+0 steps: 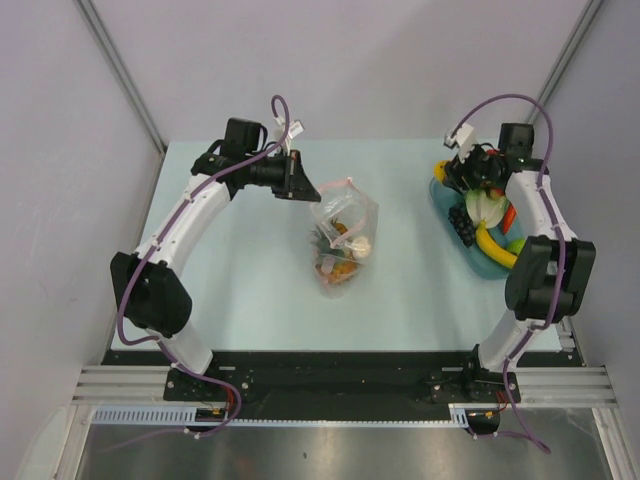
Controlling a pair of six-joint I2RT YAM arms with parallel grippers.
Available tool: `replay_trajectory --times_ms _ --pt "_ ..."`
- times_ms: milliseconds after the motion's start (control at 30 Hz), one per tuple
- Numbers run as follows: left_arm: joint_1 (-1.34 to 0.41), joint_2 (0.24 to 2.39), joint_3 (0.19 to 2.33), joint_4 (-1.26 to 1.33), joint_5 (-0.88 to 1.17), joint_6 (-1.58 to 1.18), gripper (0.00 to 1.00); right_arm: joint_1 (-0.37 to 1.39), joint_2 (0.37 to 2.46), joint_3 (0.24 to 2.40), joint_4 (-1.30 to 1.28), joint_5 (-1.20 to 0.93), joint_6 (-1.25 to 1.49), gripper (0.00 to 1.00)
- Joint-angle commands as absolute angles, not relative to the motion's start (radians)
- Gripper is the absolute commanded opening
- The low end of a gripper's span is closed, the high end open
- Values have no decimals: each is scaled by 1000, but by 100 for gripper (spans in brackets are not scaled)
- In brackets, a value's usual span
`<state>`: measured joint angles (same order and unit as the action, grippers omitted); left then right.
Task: Place the food in the zip-top bag and seal the zipper
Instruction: Pick up the fake fruit from the bin, then place the fake fruit in the zipper food storage bag.
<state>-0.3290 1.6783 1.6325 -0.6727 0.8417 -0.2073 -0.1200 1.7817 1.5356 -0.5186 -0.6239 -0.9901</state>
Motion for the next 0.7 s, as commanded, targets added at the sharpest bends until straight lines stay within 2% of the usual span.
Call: replay_trajectory --times_ms 0,167,367,667 --pt "-321 1655 1652 -683 847 -179 0 -126 1614 1568 -454 -750 -688 41" --pt "-321 1643 1644 -689 847 -176 0 -75 1467 1565 -345 -836 -310 42" --pt "-327 1628 1638 -678 853 -184 0 129 1365 1540 -163 -845 39 42" --pt "-336 1594 1654 -681 859 -187 0 431 1368 1548 -158 -802 123 41"
